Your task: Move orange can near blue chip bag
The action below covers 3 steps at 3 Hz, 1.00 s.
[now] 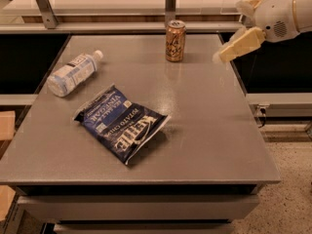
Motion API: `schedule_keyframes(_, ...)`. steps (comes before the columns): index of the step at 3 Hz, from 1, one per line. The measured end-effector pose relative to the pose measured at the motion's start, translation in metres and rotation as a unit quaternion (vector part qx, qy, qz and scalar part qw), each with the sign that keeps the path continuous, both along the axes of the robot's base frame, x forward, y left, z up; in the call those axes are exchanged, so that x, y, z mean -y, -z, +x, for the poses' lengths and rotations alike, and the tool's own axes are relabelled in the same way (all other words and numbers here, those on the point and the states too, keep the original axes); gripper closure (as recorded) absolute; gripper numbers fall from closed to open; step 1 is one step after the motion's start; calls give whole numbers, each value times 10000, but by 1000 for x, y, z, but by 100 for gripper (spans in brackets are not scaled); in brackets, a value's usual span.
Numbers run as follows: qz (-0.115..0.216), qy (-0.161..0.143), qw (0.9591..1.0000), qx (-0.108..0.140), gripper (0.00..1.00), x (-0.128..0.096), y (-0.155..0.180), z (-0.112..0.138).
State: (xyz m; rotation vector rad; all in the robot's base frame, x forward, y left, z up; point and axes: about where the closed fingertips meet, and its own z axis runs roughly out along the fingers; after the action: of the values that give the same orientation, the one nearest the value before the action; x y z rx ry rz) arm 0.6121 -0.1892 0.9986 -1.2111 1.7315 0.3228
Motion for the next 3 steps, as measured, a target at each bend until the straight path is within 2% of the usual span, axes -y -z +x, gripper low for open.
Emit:
schedule_keyframes(2, 405, -359, 9985, 4, 0, -28, 26, 24)
schedule_keyframes(3, 411, -377, 9984, -4, 0, -29, 26, 23)
